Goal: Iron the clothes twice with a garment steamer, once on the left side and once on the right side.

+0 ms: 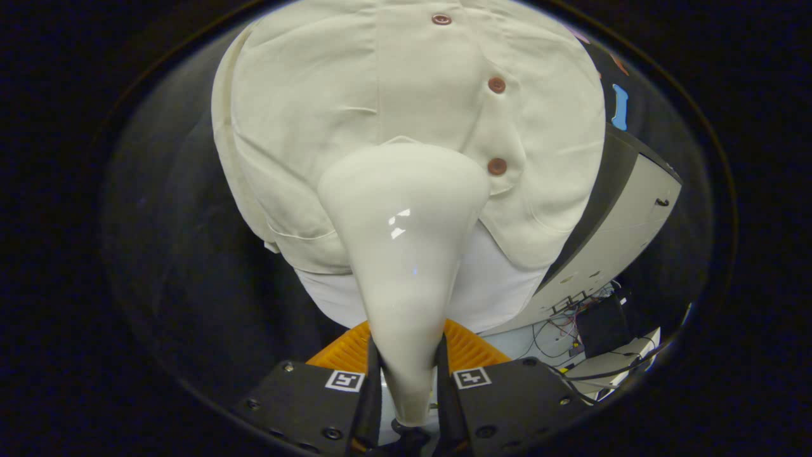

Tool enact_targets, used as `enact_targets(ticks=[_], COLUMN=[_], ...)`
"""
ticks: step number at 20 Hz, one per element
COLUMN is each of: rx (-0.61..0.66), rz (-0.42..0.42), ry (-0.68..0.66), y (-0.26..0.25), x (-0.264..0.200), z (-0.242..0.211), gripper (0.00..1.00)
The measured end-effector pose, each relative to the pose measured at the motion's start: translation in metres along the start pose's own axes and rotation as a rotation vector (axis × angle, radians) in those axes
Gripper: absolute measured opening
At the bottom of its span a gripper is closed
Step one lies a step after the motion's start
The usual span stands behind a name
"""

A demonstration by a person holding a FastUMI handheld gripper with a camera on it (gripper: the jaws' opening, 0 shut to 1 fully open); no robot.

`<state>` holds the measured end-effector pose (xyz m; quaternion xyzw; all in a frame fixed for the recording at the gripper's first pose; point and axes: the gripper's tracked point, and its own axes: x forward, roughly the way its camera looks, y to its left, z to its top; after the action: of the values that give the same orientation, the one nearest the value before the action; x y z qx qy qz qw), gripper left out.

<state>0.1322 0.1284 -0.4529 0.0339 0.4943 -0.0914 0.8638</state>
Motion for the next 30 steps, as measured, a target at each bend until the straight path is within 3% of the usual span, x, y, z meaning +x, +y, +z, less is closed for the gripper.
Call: enact_targets(ticks=[5, 19, 30], rx=[0.002, 0.019, 0.024], rz=[0.050, 0.020, -0.006], ry=[-0.091, -0.536, -0.573], y=[-0.009, -0.075, -0.086], x=[-0.042, -0.180, -0.167], z=[0.034, 0.247, 0.304], gripper=[0.37, 0.36, 0.36])
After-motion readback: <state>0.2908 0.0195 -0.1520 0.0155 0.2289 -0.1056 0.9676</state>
